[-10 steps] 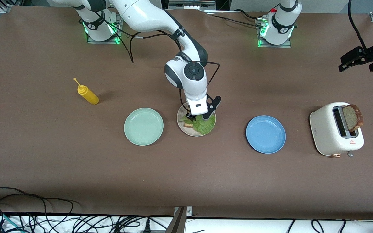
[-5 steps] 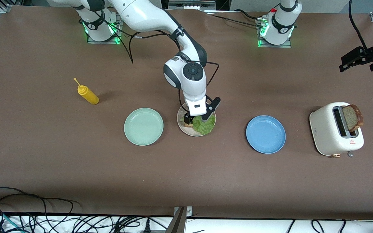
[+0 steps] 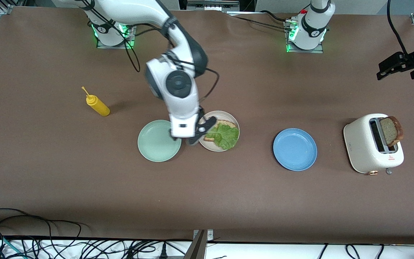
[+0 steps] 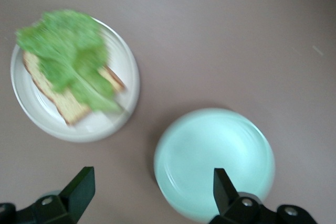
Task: Make sandwich on beige plate with both arms
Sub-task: 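Release the lettuce and withdraw the right gripper from the plate, then move the right gripper to the yellow mustard bottle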
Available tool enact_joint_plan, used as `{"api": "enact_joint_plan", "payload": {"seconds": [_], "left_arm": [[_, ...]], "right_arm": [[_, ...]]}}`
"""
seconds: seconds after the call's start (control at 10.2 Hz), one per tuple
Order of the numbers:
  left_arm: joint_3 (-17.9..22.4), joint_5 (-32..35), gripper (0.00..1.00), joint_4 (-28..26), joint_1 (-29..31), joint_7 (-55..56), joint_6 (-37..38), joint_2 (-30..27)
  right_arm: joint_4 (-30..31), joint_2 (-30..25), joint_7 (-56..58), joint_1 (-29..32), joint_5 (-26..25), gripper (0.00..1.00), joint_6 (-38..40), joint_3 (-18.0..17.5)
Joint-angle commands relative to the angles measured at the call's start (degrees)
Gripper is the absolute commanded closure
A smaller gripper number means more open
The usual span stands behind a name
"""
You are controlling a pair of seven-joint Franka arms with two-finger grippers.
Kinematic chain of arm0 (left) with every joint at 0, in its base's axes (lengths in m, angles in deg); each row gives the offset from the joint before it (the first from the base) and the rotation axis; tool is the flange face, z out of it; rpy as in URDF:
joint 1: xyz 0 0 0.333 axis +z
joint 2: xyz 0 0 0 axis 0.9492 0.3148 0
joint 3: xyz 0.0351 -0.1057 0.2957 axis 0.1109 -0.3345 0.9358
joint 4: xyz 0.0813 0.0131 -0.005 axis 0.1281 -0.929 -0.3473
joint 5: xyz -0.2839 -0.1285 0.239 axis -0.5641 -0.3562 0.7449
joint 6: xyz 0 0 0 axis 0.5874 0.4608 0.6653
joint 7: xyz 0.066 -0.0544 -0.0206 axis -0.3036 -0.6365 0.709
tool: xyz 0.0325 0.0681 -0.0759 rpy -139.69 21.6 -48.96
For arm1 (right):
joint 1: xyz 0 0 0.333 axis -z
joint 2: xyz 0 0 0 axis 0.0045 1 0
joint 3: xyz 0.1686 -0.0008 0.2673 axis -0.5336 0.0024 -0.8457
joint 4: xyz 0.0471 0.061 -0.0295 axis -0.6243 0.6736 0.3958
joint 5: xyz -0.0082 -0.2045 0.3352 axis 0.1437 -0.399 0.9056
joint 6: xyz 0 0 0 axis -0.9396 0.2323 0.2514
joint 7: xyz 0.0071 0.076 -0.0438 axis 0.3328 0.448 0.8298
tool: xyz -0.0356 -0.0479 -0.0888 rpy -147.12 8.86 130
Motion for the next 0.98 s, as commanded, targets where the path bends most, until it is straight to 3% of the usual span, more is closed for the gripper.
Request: {"api": "enact_joint_plan", "payload": {"seconds": [0.0,0.39,0.69,0.88], "left_arm": [[0.1,0.7,0.00,1.4,-0.1,0.2,1.1,0.6],[0.1,0.7,0.00,1.7,0.4,0.3,1.1,0.8],[0.1,0.8,0.00,1.8,0.4,0.2,1.0,1.1],[0.2,0.8,0.00,1.8,0.8,-0.1,1.0,1.5]], "right_arm": [[1.4,-6.4,-1.9,3.2,0.5,0.00,9.0,4.0],[1.3,-8.3,-1.5,3.2,0.5,0.00,12.7,14.8],[1.4,-8.2,-1.1,3.5,0.5,0.00,12.8,17.8],[1.4,-8.2,-0.6,6.1,1.6,0.00,12.6,17.7]]}}
